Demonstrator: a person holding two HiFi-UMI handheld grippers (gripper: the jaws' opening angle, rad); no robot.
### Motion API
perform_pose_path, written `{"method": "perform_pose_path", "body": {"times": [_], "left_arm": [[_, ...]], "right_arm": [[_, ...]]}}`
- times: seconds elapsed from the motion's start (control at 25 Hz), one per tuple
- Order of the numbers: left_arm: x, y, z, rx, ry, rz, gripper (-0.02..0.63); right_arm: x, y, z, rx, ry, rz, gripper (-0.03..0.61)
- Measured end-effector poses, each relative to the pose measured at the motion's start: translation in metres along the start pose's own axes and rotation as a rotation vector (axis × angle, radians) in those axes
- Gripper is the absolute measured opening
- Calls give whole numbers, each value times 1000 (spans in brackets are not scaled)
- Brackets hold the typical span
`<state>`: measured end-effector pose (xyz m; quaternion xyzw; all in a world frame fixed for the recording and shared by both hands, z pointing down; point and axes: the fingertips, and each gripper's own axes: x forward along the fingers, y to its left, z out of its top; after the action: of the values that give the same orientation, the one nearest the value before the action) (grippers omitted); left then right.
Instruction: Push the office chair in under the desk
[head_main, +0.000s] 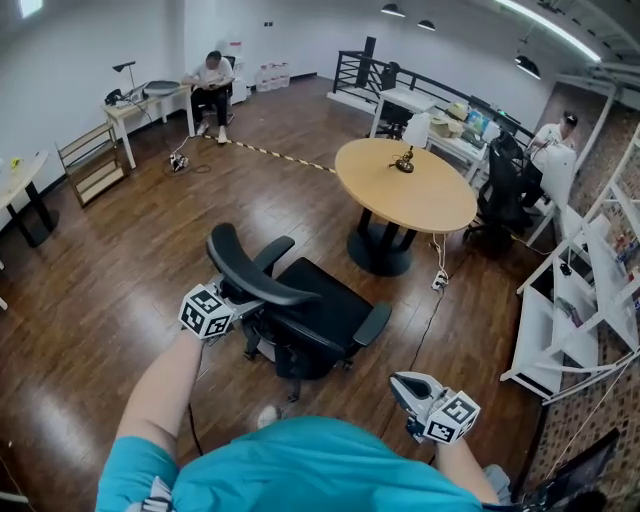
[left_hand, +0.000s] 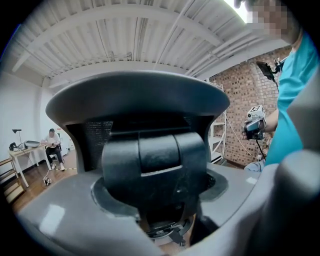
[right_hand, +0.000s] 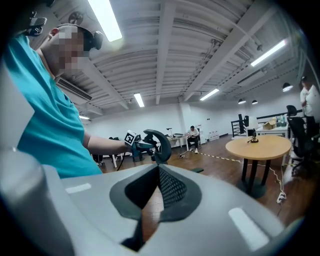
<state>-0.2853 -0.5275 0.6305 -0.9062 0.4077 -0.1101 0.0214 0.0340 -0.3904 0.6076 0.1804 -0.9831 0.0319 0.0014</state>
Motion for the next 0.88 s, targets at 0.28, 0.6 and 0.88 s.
{"method": "perform_pose_path", "body": {"times": [0.28,0.6,0.88], "left_arm": [[21,35,-4,13,9,-44,313],[40,121,-8,32,5,-111,313],[80,152,-6,28,7,-126,313]], "right_arm": [[69,-20,5,-13,7,-55,0],[178,-64,17,9,11,-138,0],[198,-94,20,16,12,-164,0]]}}
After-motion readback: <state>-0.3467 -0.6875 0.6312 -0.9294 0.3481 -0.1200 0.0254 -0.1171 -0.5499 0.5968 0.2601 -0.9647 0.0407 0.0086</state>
